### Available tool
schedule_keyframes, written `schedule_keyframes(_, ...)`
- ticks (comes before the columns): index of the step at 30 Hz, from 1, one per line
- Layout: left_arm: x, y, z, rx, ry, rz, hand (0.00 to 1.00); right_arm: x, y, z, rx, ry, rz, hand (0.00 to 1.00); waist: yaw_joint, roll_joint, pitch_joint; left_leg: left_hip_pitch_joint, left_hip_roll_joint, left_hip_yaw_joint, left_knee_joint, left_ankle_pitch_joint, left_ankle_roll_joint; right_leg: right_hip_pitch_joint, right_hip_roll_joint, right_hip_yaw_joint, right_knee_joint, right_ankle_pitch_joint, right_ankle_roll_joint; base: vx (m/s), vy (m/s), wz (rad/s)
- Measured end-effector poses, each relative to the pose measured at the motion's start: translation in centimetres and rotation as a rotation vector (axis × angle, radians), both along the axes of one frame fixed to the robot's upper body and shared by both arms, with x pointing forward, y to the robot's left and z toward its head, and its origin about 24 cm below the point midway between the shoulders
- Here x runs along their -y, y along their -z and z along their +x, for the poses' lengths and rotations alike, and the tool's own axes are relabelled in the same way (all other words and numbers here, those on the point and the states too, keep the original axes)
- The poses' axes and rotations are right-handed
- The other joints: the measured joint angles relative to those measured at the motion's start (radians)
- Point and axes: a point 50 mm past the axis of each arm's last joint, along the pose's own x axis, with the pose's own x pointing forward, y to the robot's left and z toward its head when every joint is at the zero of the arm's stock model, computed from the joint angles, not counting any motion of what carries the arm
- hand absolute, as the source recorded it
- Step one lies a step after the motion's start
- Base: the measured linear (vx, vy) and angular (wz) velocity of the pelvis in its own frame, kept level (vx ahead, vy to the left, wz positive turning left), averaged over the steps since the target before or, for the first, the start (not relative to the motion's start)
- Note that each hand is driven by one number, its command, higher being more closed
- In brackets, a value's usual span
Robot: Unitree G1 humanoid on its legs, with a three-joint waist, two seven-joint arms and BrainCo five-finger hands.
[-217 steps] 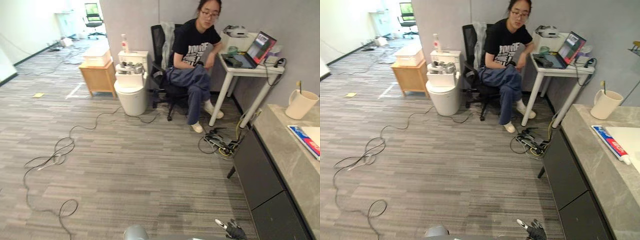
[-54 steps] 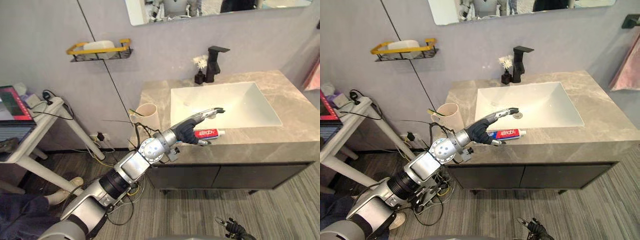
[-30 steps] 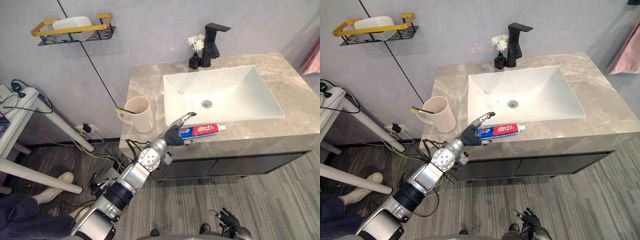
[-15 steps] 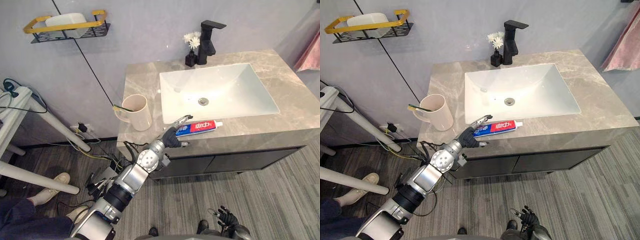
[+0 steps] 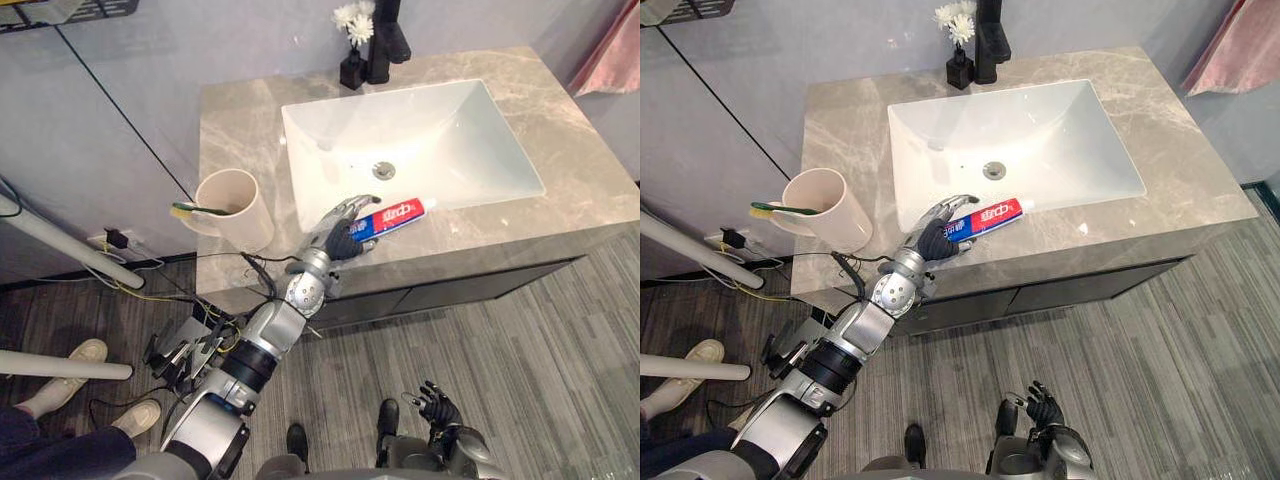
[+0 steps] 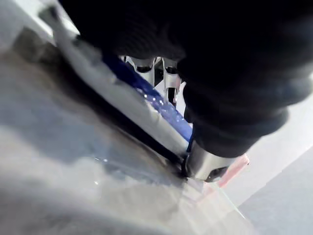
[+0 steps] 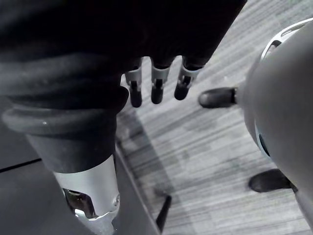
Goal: Organize washtable
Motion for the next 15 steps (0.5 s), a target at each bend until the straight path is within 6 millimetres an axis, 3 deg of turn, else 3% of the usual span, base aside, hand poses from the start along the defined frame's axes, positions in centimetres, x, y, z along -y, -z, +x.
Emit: schedule_keyframes(15, -0.69, 0.39, 0.01, 0.022, -0.058, 0.017, 1.00, -0.09, -0.04, -0.13, 0.020, 0.029, 0.005, 0.00, 0.015, 0.001, -0.001, -0.003, -0.002, -0.001, 0.040, -0.001, -0.001, 0.017, -0.010, 0.003, 0.000, 0.000, 0.000, -0.01, -0.003, 0.00)
